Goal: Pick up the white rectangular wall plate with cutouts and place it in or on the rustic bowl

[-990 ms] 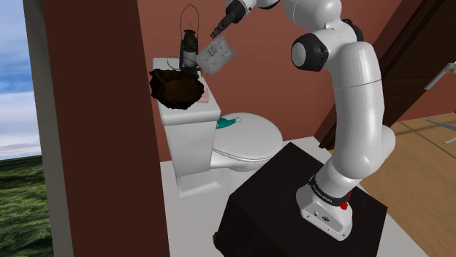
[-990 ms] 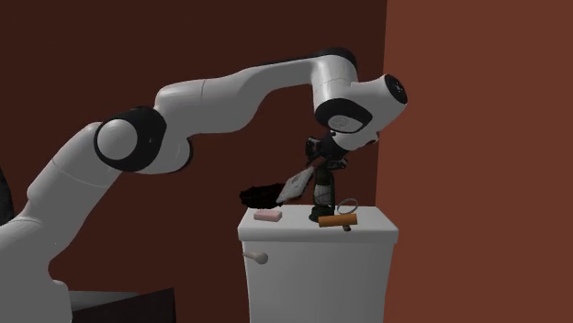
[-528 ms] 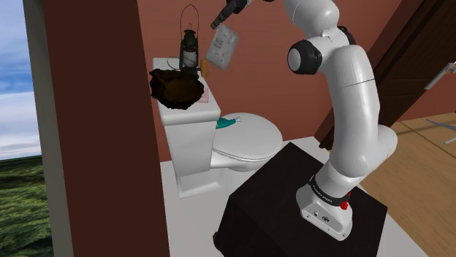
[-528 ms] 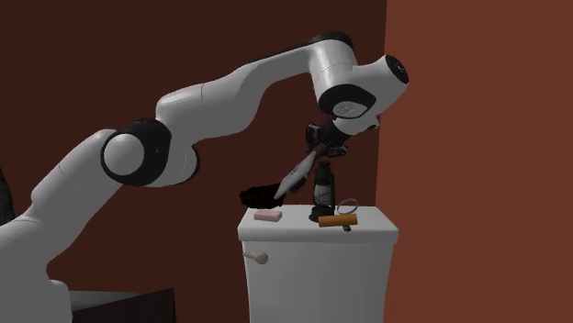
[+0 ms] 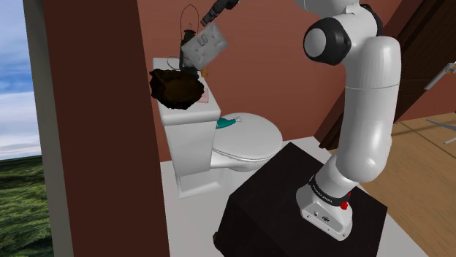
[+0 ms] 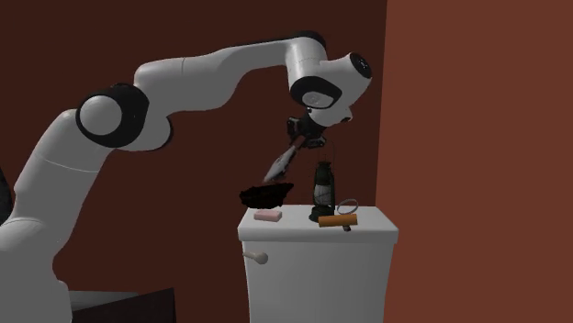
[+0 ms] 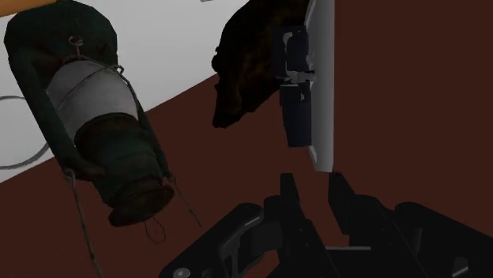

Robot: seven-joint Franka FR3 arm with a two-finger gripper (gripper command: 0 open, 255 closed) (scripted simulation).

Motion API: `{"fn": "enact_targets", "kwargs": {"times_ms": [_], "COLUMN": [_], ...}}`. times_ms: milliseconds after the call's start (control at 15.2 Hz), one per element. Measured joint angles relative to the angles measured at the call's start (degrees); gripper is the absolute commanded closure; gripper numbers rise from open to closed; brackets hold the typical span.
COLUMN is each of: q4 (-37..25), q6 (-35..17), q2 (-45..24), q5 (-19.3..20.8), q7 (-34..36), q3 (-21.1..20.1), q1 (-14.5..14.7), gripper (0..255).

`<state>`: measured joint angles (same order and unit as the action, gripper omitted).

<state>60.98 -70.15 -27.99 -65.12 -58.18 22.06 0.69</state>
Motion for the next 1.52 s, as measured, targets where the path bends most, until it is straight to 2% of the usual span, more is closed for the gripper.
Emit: {"fn": "enact_targets", "kwargs": {"times_ms": [330,462,1518], "q4": [10.2,13.6,25.3], "q6": [-6.8,-9.1,-16.1], "q2": [8.2,10.4,11.7], "q5": [2.8,3.6,4.9], "q7": [1.8,1.8,-6.2], "q3": [-0.8,-1.1,-1.4], "q1": [7.5,9.5,11.5], "gripper": [255,255,255]}}
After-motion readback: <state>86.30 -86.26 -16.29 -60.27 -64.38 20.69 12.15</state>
